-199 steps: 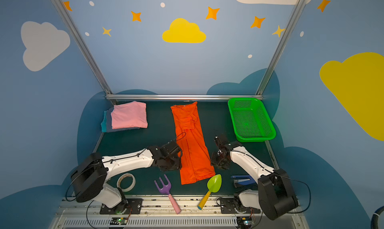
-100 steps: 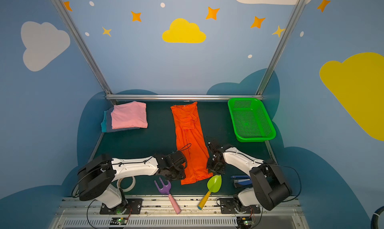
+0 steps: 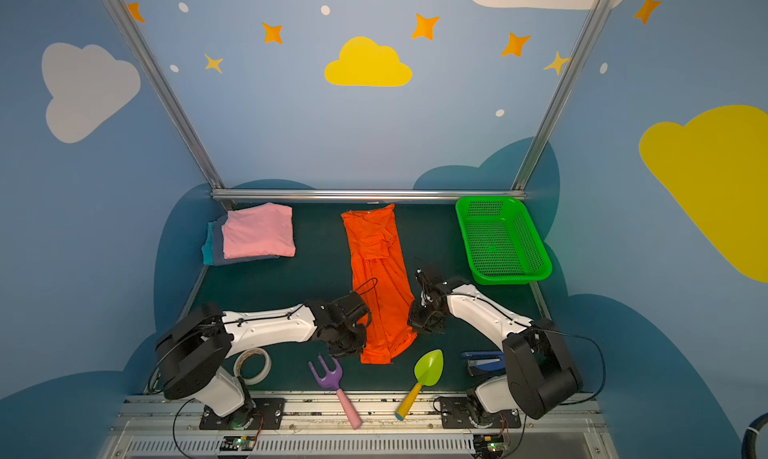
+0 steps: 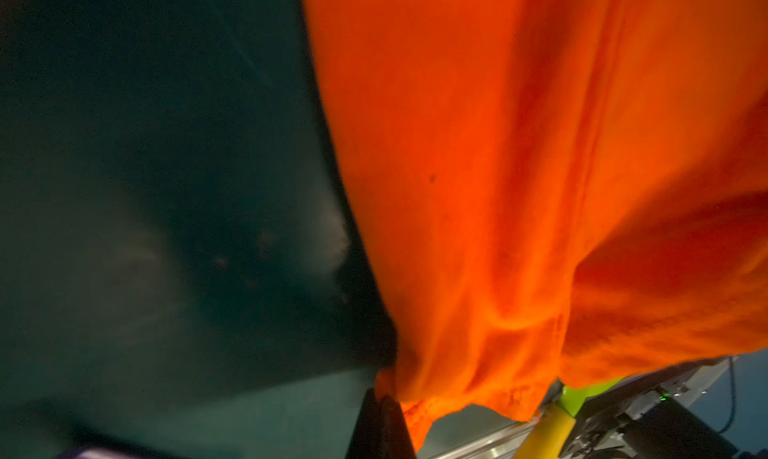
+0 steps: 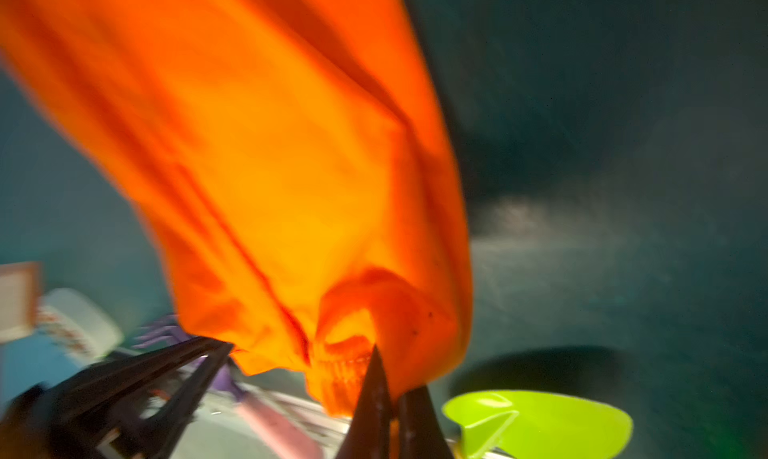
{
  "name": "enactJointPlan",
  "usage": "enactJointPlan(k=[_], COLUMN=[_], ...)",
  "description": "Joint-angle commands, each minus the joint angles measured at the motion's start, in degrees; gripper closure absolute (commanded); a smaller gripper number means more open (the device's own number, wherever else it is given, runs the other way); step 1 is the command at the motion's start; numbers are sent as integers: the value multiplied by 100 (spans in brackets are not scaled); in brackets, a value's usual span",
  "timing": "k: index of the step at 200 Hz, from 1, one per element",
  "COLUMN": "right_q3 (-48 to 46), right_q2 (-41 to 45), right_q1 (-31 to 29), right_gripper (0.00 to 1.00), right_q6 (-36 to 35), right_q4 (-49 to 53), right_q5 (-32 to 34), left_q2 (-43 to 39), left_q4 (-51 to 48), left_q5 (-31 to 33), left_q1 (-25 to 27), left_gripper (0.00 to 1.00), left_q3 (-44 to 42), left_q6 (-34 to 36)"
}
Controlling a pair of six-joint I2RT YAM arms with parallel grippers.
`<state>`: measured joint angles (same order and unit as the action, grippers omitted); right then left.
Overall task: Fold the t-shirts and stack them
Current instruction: 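Fold the hem away from the robot onto the collar with both grippers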
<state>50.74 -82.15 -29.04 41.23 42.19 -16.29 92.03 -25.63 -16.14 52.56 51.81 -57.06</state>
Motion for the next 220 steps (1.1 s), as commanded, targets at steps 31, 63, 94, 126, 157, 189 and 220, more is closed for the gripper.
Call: enactJointPlan(k=[31,63,94,126,157,189,220], right_q3=[1786,3127,4453,5970,6898,7457,7521], right_q2=[-1111,-2270,-3449,-4607,-5315,-5768,-5932], right_q1=[485,669,848,994,1131,1215,1289], right_gripper=[100,100,100,100,100,100,83], right_q6=[-436,-557,-607,-686,-652,-595,-453], right_q4=[273,419,529,876,914,851,438], right_q5=[-562,-676,-896,-1031,-1214,-1356,-1576], left_q2=[-343,349,1116,1838,2573,3177,3560], left_q4=[-461,-422,-229,-159,5,-10,-226], left_q5=[-255,-477,-758,-939,-1289,-1450,-1424], left_q1=[-1327,-2011,-2603,-3166,-3457,-3544,-3644], left_gripper=[96,96,96,96,96,96,96], left_q3=[1068,1928,2519,3173,3804,4494,4952], left_q6=[938,1344,1474,1534,1516,1503,1520])
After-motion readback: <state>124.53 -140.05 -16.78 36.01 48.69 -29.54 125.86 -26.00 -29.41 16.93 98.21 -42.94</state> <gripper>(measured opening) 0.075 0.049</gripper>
